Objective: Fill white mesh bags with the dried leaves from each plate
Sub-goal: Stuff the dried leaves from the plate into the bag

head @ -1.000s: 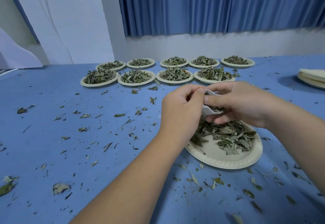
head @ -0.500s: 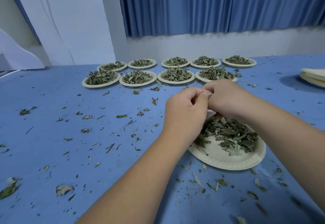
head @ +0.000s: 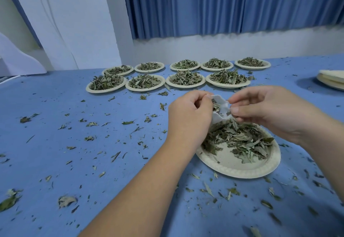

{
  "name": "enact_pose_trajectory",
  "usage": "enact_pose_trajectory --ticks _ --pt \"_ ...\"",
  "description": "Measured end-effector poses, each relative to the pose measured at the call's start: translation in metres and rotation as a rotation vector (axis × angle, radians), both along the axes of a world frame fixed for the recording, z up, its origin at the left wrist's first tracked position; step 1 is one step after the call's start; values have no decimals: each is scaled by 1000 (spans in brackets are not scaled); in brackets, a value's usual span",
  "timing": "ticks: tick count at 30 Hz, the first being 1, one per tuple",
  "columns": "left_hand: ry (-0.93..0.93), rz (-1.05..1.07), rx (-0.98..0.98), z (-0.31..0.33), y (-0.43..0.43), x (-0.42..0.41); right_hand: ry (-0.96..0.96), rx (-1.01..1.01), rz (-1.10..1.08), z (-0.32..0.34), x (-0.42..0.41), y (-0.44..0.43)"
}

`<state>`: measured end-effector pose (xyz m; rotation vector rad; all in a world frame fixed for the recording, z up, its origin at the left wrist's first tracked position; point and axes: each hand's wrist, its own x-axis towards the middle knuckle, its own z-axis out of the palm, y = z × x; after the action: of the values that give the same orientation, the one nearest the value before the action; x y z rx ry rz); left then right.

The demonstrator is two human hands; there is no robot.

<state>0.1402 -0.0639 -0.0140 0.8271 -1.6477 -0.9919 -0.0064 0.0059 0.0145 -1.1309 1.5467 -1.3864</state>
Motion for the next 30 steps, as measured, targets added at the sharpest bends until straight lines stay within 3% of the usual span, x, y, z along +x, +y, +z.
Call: enact_pose_trajectory --ticks 9,17,22,25,27,30 --pt "-14 8 4 0 0 0 516 -255 -238 -2 15 8" --pt "-23 2 15 1 4 -2 859 -359 -241 -11 39 1" --pt "29 26 16 2 3 0 727 -317 -369 -9 23 -3" --pt "70 12 28 2 4 -1 427 -28 -189 -8 18 -10" --pt "73 -4 22 2 6 -2 156 46 -31 -8 20 -14" --pt "75 -54 26 3 9 -2 71 45 39 -8 22 -24"
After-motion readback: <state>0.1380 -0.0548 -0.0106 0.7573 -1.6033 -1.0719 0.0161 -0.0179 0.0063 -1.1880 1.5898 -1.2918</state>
